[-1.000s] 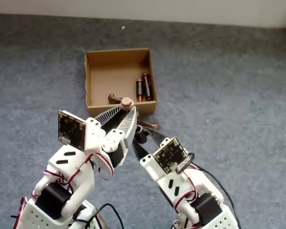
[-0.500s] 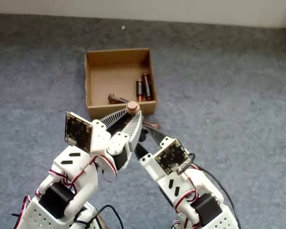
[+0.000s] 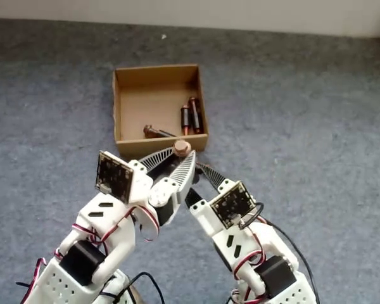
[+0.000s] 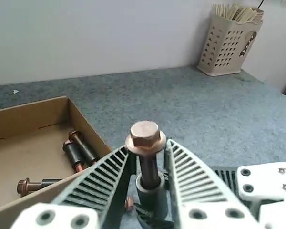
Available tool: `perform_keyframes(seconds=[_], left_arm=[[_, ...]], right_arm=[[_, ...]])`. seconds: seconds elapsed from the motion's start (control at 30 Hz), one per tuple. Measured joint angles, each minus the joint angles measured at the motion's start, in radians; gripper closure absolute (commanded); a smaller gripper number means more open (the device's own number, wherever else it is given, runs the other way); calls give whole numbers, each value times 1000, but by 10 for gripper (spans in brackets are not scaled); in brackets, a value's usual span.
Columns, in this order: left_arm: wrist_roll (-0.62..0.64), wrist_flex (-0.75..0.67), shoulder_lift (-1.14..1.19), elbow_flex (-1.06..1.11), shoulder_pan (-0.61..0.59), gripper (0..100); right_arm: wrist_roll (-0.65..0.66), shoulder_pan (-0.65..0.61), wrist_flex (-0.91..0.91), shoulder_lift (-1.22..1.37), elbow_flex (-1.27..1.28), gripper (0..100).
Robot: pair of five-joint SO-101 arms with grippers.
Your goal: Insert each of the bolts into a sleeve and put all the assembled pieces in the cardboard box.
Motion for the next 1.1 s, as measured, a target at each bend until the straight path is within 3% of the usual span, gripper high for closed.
perform_keyframes(seconds=[0.33,0.83,1.1], left_arm=[[-109,2,0,20,0,849],[-115,0,-2,11,-6,851],[-163,0,-2,-41,-80,989]], right_arm=[[-26,106,0,0,0,992],[-78,195,0,2,58,992],[-78,195,0,2,92,992]])
